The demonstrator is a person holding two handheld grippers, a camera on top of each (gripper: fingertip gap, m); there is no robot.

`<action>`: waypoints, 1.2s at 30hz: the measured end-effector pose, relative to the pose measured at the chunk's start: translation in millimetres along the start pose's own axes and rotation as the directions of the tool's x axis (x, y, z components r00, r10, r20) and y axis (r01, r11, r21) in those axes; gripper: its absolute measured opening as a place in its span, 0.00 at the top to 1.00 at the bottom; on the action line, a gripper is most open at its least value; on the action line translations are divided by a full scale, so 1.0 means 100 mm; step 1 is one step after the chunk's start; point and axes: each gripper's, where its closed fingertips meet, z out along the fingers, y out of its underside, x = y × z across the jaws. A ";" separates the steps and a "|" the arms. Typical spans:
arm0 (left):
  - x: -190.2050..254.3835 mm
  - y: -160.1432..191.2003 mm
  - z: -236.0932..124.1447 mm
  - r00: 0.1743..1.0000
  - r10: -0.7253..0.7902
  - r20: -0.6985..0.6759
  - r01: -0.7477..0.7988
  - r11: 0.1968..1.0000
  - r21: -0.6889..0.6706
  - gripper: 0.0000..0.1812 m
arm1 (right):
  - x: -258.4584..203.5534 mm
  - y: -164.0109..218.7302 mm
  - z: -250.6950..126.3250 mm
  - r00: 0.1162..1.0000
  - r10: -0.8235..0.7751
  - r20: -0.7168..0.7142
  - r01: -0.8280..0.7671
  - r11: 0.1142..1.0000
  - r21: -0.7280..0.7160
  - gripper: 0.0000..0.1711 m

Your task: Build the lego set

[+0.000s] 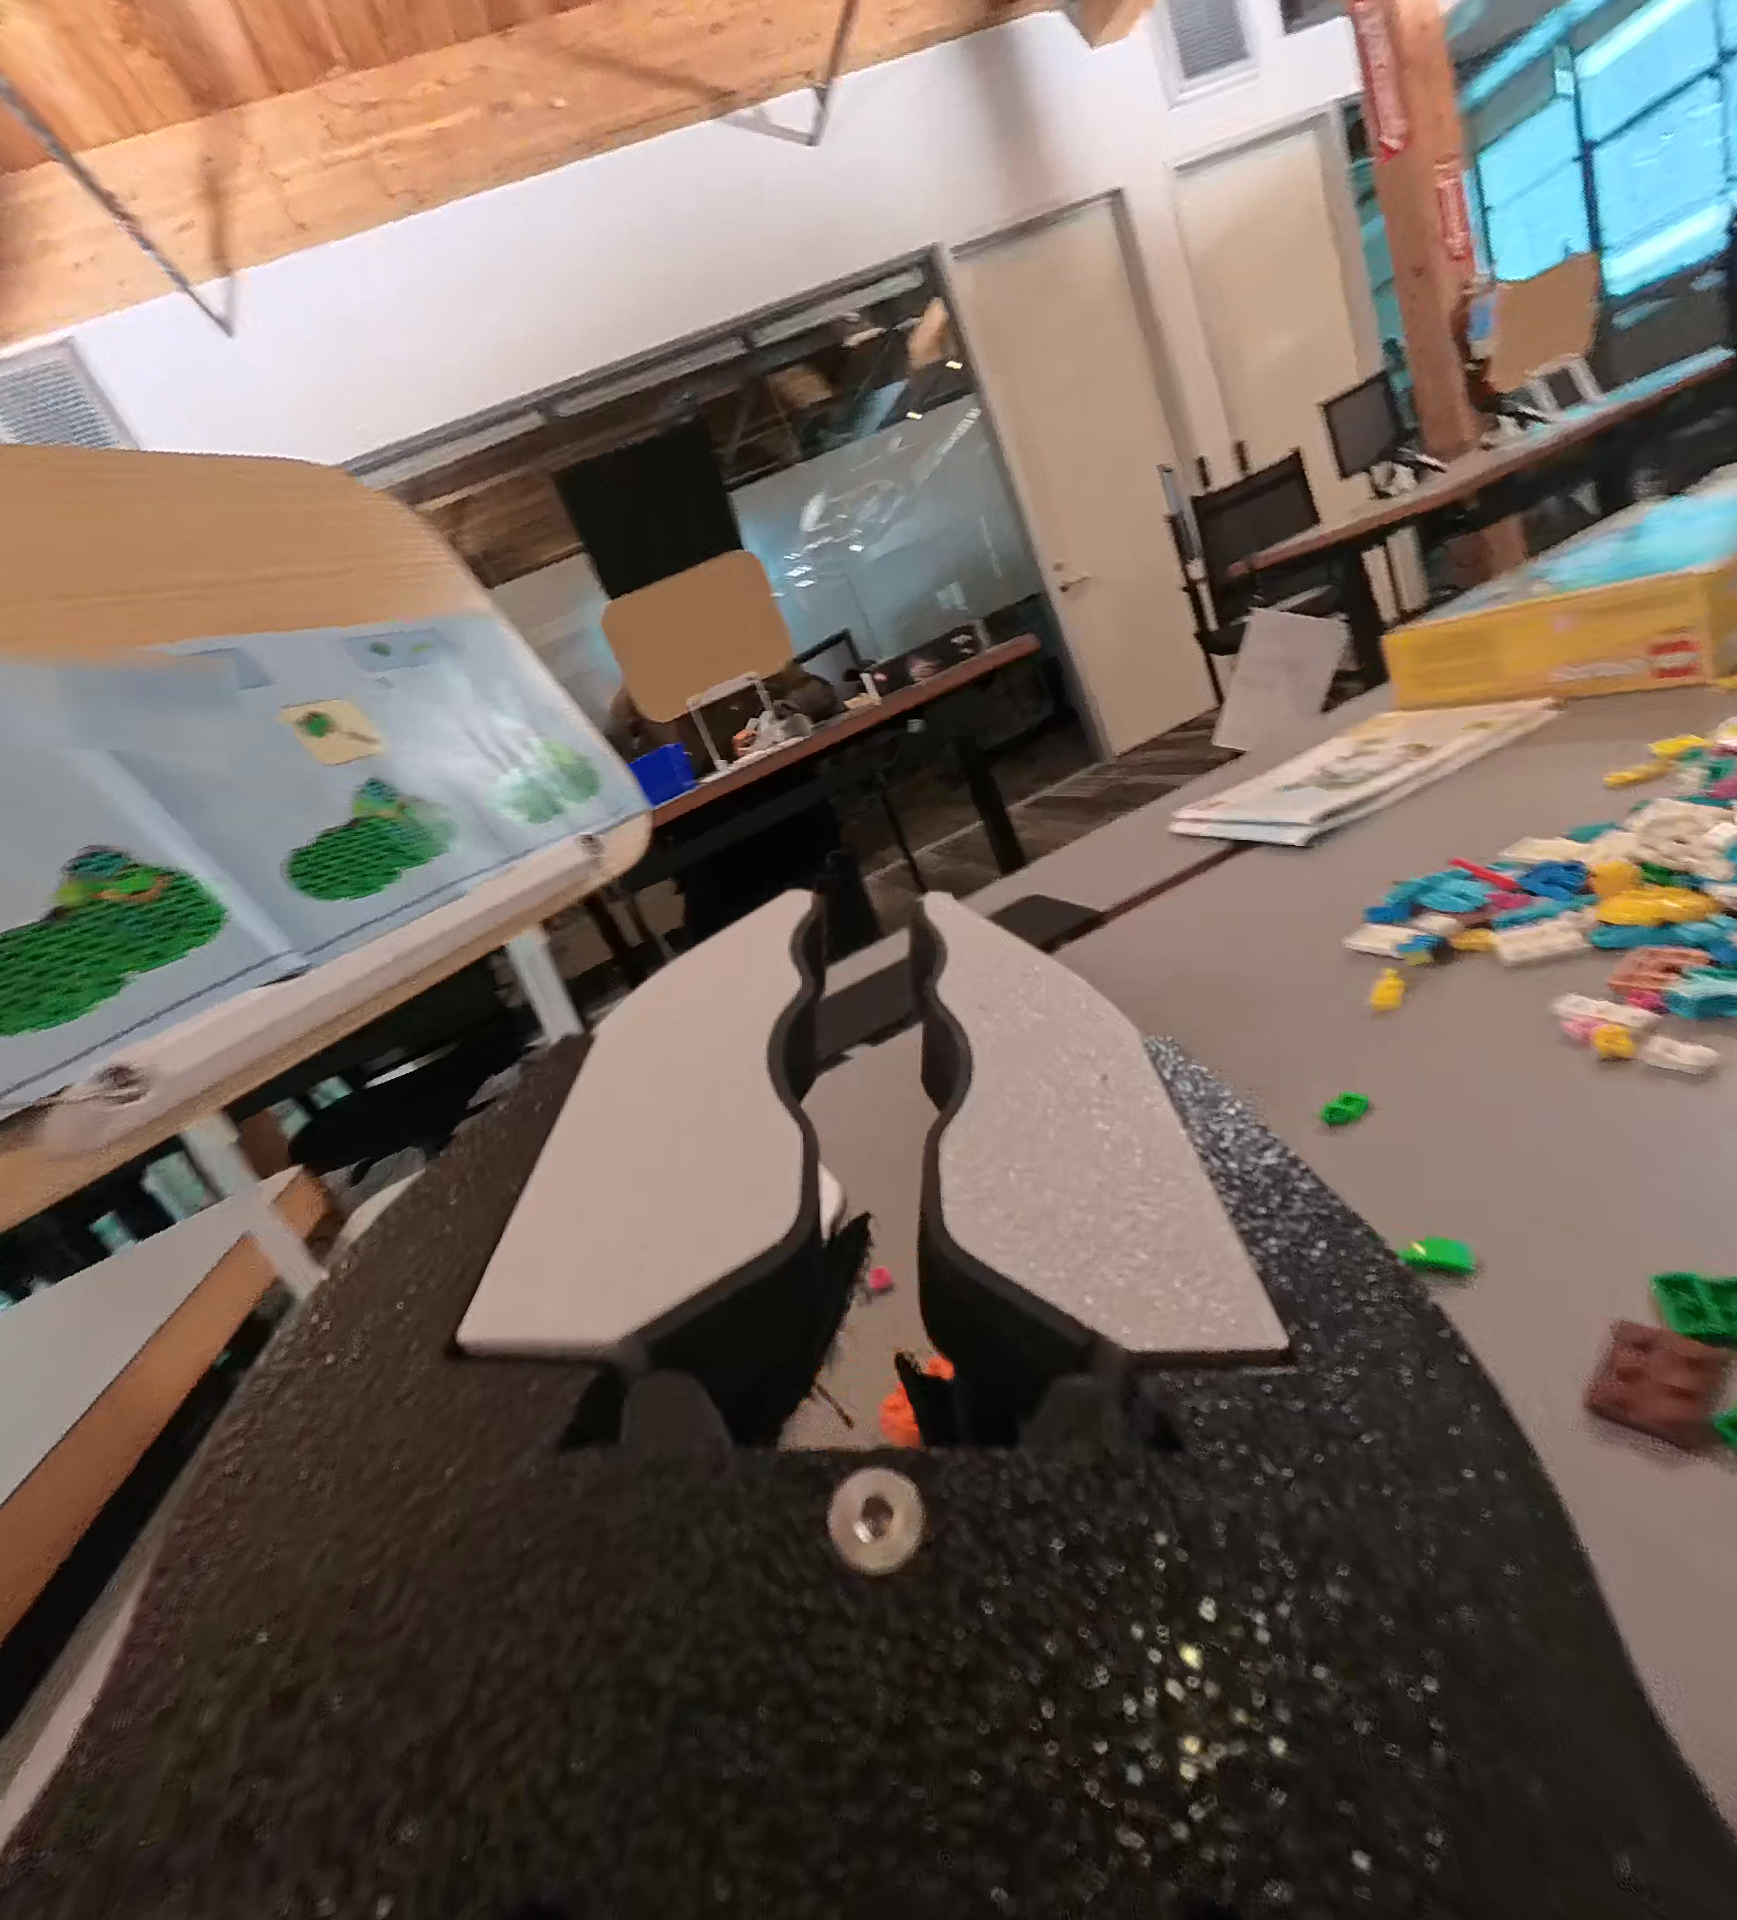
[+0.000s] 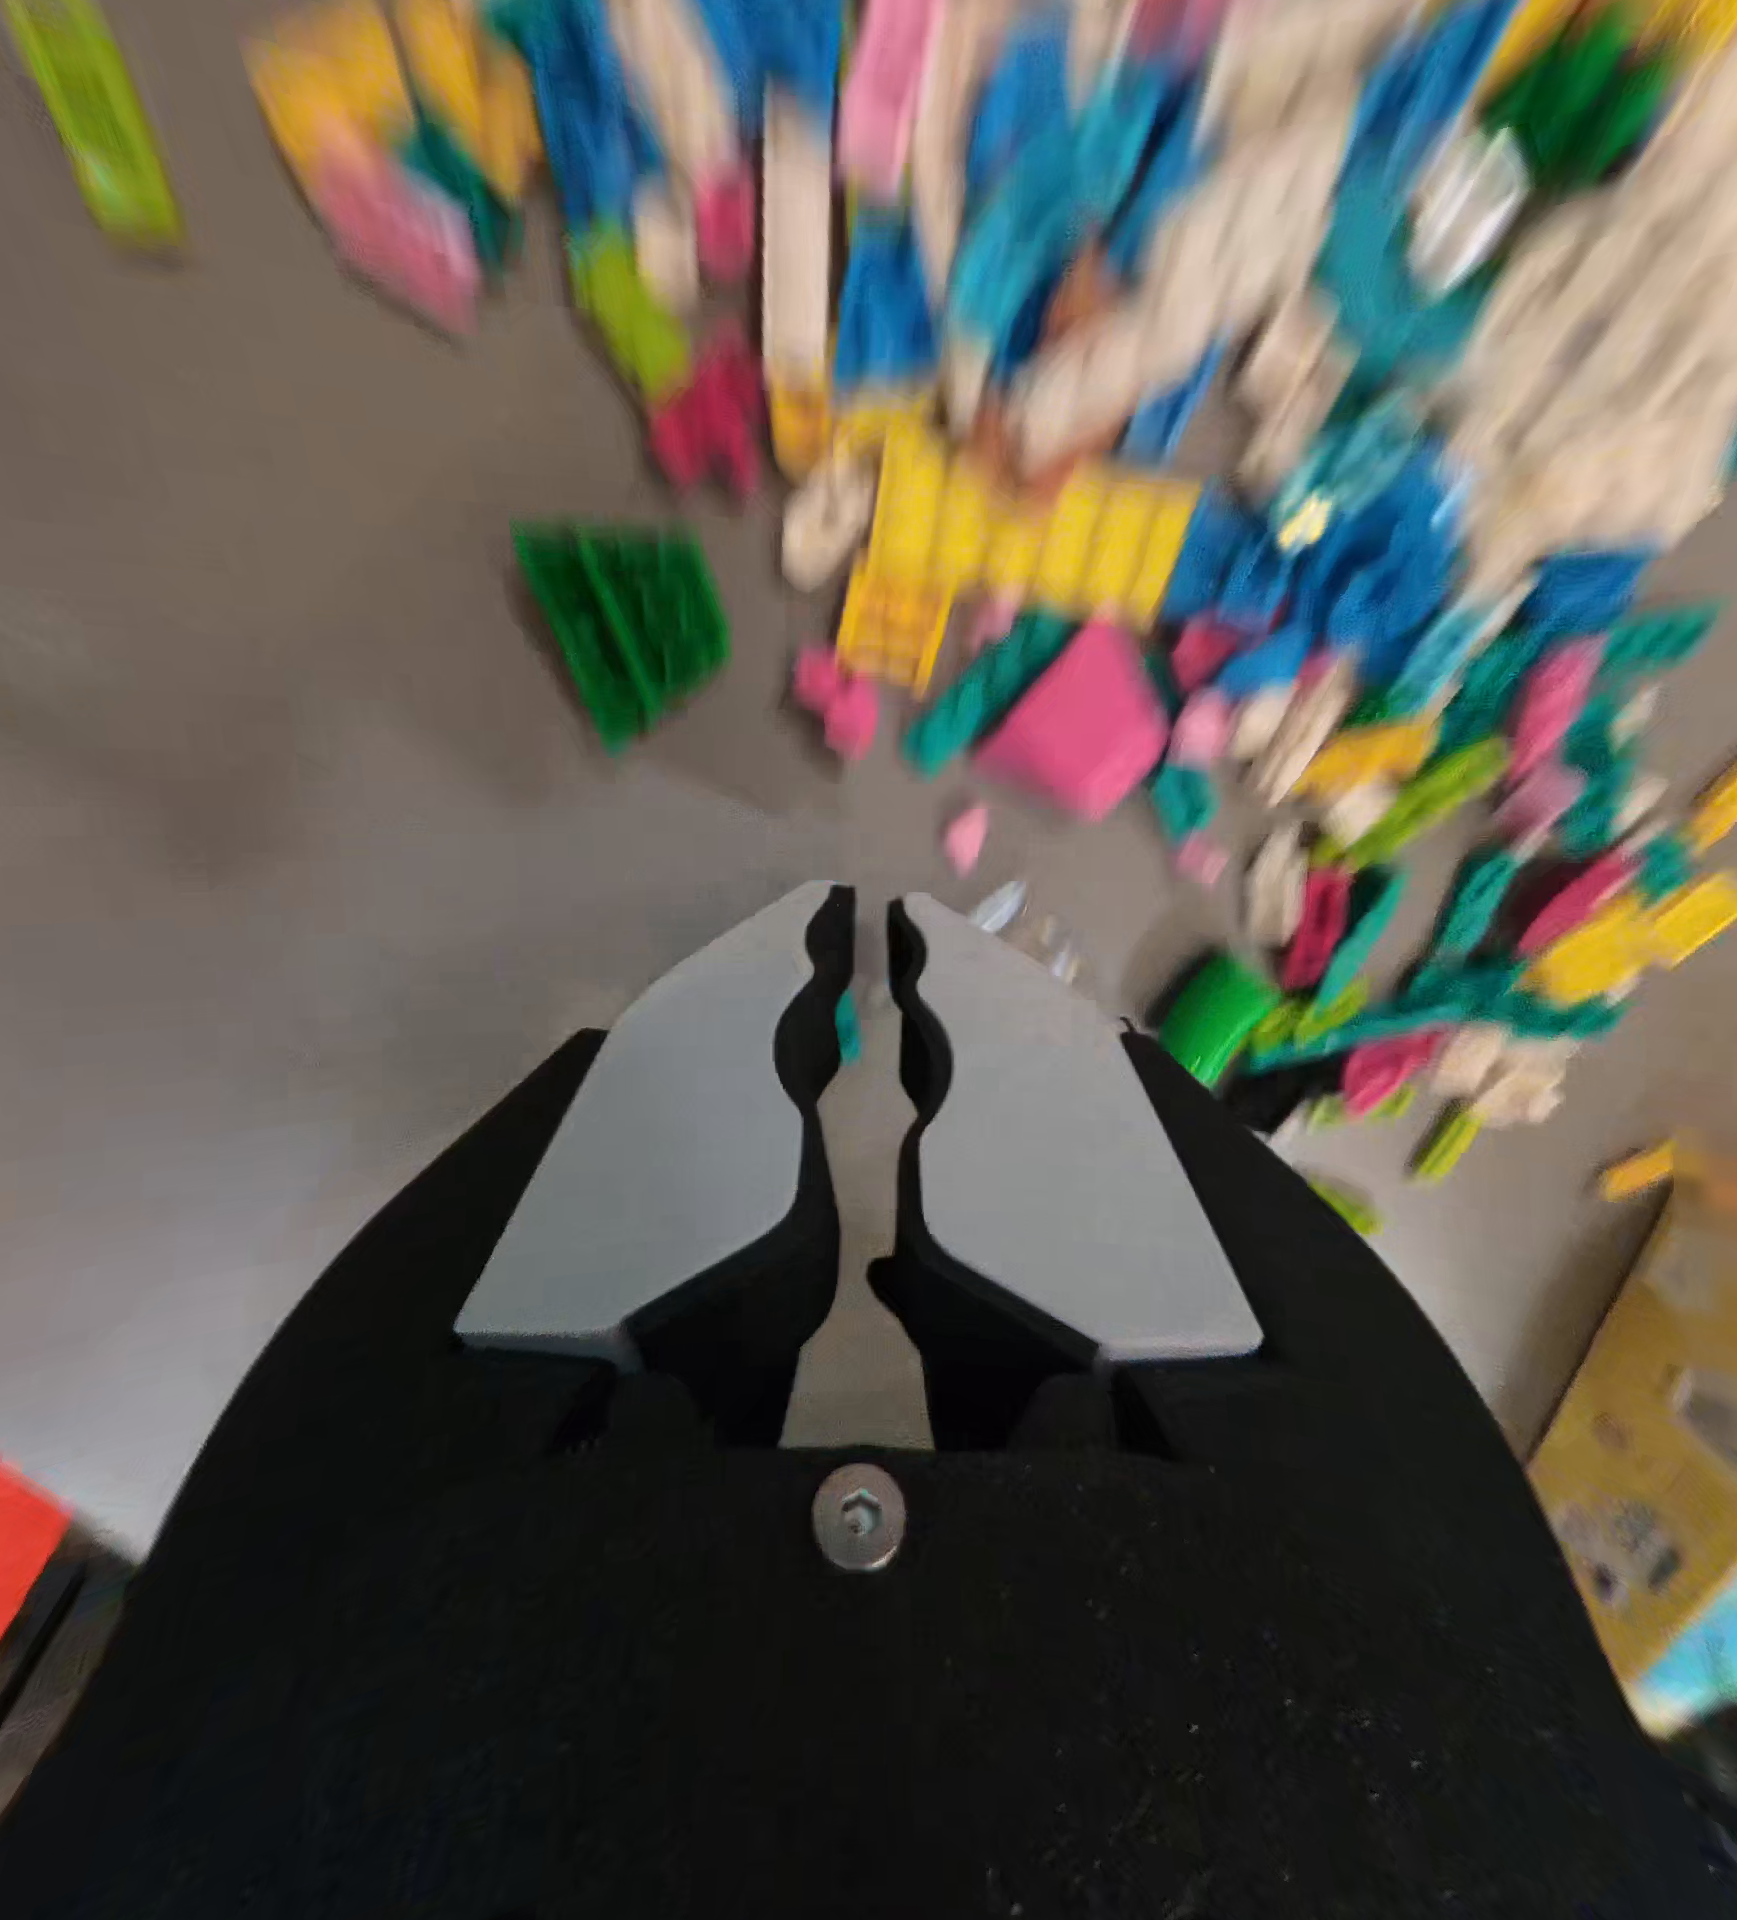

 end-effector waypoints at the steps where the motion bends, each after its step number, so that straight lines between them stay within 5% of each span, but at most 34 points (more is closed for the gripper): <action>1: -0.10 -0.02 -0.02 0.999 -0.012 0.040 0.012 1.000 0.012 0.92 | 0.04 -0.23 -0.04 1.000 -0.016 -0.011 0.017 0.997 0.082 0.96; 6: -0.47 0.09 -0.07 0.986 -0.063 0.152 0.065 0.998 -0.007 0.93 | 0.11 -1.30 -0.27 0.985 -0.165 -0.052 0.172 0.922 0.347 0.91; 11: -0.91 0.21 -0.19 0.958 -0.063 0.279 0.070 0.997 -0.013 0.96 | 0.09 -2.45 -0.45 0.943 -0.325 -0.074 0.304 0.745 0.594 0.91; 17: -1.49 0.29 -0.45 0.893 -0.034 0.448 0.031 0.999 0.014 1.00 | 0.31 -3.48 -0.35 0.920 -0.390 -0.050 0.309 0.639 0.704 0.93; 21: -1.61 0.56 -0.45 0.887 -0.043 0.460 0.066 0.997 -0.034 1.00 | 0.47 -4.07 -0.23 0.904 -0.427 -0.010 0.316 0.653 0.688 0.93; 24: -1.61 0.66 -0.42 0.891 -0.025 0.454 0.059 0.996 -0.061 1.00 | 0.39 -4.35 -0.14 0.874 -0.475 0.101 0.295 0.683 0.668 0.93; 36: -1.74 0.53 -0.51 0.883 0.001 0.469 0.018 0.999 -0.037 1.00 | 0.29 -4.63 0.05 0.762 -0.647 0.029 0.505 0.621 0.600 0.86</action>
